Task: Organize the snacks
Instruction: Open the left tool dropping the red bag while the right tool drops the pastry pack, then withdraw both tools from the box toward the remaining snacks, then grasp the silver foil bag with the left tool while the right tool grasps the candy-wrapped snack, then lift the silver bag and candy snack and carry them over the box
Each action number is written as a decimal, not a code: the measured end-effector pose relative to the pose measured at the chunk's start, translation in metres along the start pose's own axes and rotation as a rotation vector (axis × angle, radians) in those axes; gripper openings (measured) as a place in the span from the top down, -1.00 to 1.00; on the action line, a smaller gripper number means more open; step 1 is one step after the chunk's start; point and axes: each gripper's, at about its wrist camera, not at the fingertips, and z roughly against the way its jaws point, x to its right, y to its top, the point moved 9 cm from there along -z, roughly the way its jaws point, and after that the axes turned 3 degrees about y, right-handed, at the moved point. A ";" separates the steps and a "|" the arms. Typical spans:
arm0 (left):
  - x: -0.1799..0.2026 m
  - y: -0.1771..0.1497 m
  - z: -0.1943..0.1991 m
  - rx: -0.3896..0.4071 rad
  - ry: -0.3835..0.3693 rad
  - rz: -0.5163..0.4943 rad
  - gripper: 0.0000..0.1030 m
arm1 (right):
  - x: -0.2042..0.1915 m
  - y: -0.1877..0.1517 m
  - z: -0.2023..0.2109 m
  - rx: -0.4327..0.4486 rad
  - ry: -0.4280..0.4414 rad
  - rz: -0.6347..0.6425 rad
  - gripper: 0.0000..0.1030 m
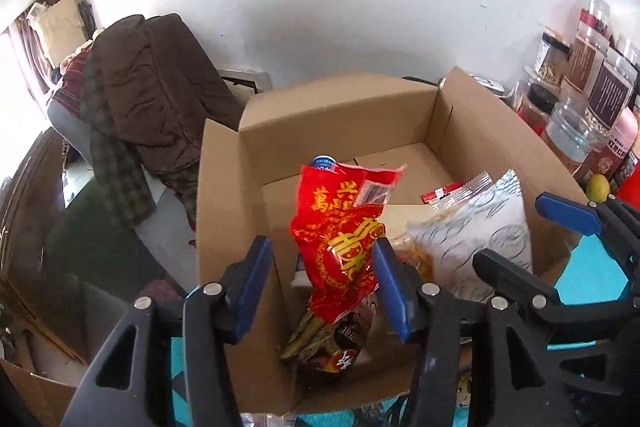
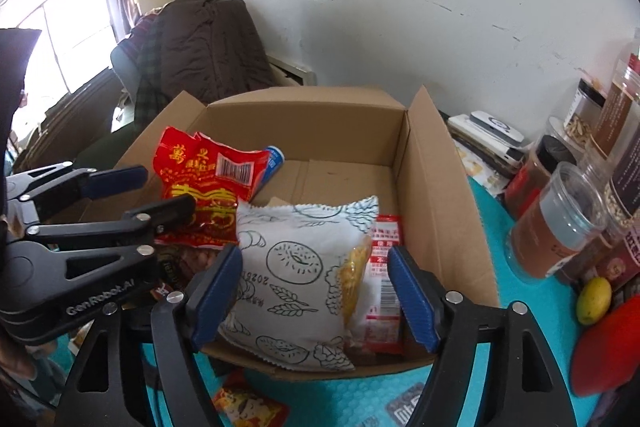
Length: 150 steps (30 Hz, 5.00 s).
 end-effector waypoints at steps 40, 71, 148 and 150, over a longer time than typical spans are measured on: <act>-0.017 -0.010 0.190 0.285 -0.035 0.014 -0.01 | -0.063 0.013 0.178 0.274 -0.041 0.105 -0.47; -0.034 -0.100 0.171 0.174 -0.102 0.048 -0.45 | -0.095 -0.066 0.162 0.228 -0.012 0.069 -0.59; 0.023 -0.215 0.058 -0.229 -0.303 0.007 0.15 | -0.035 -0.203 0.062 -0.101 0.007 -0.200 -0.04; 0.030 -0.221 0.064 -0.233 -0.314 -0.001 0.15 | -0.037 -0.214 0.070 -0.105 0.002 -0.205 -0.04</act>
